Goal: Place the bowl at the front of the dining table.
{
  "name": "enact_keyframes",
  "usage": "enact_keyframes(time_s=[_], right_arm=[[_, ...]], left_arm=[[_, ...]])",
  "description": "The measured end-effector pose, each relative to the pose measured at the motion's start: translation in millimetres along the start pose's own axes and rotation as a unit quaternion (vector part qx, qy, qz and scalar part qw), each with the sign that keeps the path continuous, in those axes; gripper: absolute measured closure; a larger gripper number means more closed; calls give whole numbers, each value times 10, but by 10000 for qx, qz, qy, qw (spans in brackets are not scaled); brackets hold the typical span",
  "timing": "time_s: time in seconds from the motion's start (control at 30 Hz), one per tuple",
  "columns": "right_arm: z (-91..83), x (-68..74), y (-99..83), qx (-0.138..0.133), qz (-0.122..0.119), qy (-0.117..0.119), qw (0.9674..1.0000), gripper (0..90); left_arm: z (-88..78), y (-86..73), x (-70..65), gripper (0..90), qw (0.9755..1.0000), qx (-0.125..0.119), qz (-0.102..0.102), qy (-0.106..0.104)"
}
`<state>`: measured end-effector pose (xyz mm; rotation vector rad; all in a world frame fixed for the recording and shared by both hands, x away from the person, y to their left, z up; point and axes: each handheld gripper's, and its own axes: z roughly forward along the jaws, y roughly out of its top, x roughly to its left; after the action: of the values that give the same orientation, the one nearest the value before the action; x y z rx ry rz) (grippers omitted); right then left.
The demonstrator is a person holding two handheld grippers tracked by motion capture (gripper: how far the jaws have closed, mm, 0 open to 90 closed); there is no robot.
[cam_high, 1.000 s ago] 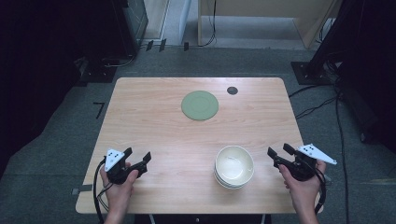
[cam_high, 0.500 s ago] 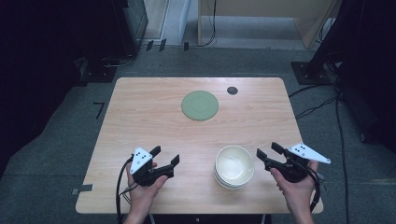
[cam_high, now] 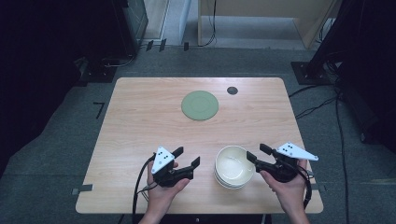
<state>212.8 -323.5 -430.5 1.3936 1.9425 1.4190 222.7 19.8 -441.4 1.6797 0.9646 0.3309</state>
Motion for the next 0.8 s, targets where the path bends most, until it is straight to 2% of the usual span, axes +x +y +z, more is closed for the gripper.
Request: enact_keyframes(time_s=[0.13, 0.23, 0.37, 0.5, 0.57, 0.6, 0.63, 0.73, 0.77, 0.8], right_arm=[[47, 31, -6, 118, -60, -69, 9999, 402], [95, 53, -31, 162, -174, -121, 9996, 476], [127, 60, -55, 232, -190, -9, 9995, 537], [187, 79, -87, 281, -188, -122, 9994, 559], [207, 91, -102, 272, -184, -215, 9992, 581], [217, 94, -108, 261, -144, -244, 9993, 585], [235, 87, -114, 329, -63, -136, 9993, 625], [252, 90, -121, 416, -76, -132, 9990, 650], [272, 103, -129, 529, -110, -76, 9985, 687], [272, 103, -129, 529, -110, -76, 9985, 687]], left_arm=[[74, 7, -100, 267, 9999, 42, 12, -126], [126, -3, -171, 273, 9997, 96, 41, -200], [183, -6, -248, 273, 9995, 140, 85, -263], [253, 5, -341, 276, 9993, 164, 110, -332], [286, 9, -401, 365, 9989, 146, 174, -414], [300, 10, -423, 368, 9988, 159, 205, -407], [324, 10, -456, 372, 9987, 185, 252, -399], [389, 3, -508, 393, 9984, 289, 289, -396], [412, -2, -520, 438, 9983, 307, 290, -410], [437, -8, -530, 438, 9981, 354, 293, -420]])
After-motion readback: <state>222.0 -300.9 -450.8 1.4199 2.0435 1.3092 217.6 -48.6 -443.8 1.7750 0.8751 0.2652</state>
